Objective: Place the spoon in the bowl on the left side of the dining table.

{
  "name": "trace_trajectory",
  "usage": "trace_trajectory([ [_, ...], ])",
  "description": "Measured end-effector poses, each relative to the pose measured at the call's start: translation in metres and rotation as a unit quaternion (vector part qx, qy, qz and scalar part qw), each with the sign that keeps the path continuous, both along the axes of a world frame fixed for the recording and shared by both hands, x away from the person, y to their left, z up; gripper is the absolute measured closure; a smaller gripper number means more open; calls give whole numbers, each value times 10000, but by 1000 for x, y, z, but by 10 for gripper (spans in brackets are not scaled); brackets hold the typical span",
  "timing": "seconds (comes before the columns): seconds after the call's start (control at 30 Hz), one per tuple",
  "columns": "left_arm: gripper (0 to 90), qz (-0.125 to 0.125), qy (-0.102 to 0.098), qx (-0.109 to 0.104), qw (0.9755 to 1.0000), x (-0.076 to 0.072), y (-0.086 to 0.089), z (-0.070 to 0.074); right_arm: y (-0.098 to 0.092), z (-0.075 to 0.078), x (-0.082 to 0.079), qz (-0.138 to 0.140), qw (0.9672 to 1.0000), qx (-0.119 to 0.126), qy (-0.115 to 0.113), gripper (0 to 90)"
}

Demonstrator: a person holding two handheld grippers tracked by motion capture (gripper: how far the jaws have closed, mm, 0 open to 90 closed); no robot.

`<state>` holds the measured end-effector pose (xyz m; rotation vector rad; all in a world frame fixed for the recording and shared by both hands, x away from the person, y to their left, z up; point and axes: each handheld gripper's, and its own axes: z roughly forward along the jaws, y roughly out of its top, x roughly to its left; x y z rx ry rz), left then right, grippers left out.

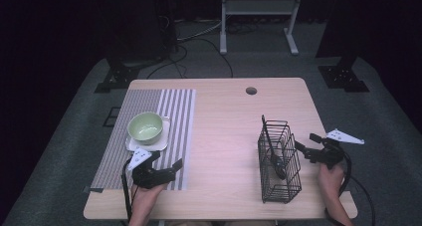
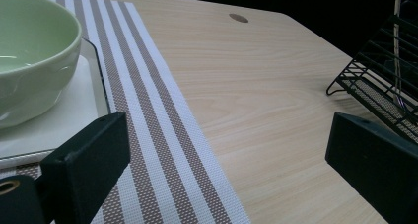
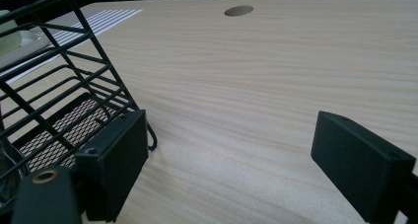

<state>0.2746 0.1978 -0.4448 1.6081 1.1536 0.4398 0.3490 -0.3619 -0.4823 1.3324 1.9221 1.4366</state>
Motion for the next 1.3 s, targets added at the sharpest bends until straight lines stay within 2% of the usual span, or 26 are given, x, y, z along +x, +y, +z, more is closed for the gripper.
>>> trace_trajectory([
  [0.57,24,-185,-34,-31,9998,-2,-13,5,1,0,0,7,10000,-27,-6,131],
  [0.93,24,-576,-42,-20,9983,0,-30,11,0,0,0,3,10000,6,-6,131],
  [1.3,24,-891,-53,-168,9959,3,-49,20,-1,0,0,2,10000,45,-7,131],
])
